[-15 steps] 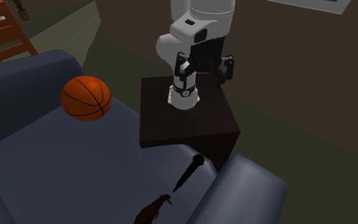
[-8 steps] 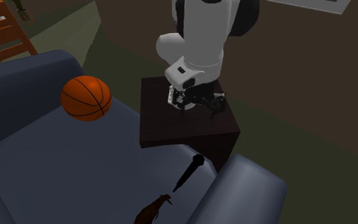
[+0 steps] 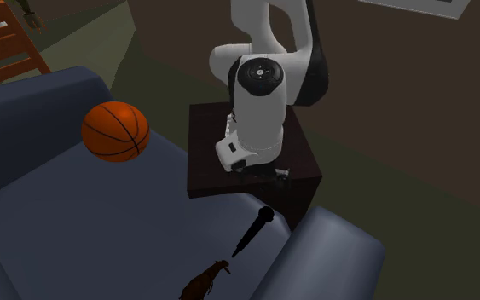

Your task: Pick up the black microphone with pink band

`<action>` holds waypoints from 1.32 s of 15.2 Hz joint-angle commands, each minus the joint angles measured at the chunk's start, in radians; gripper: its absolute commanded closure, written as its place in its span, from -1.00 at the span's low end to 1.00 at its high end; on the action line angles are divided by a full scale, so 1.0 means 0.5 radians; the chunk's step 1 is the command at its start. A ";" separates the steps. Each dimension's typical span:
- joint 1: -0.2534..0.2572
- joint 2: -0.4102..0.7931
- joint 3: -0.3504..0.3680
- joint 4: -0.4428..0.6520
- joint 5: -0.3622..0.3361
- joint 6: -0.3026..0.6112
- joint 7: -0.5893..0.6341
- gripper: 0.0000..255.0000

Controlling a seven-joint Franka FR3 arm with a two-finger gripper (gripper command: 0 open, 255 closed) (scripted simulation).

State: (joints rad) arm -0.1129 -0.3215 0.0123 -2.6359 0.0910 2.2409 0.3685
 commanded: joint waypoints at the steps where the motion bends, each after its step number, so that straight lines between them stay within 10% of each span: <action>1: -0.005 0.154 -0.003 -0.012 0.038 0.152 0.040 -1.00; 12: -0.046 1.081 -0.017 0.147 0.424 0.818 0.040 -1.00; 20: -0.081 1.337 0.039 0.202 0.526 1.015 -0.056 -1.00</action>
State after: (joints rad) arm -0.1504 0.3230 0.0267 -2.5428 0.3457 2.7315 0.3488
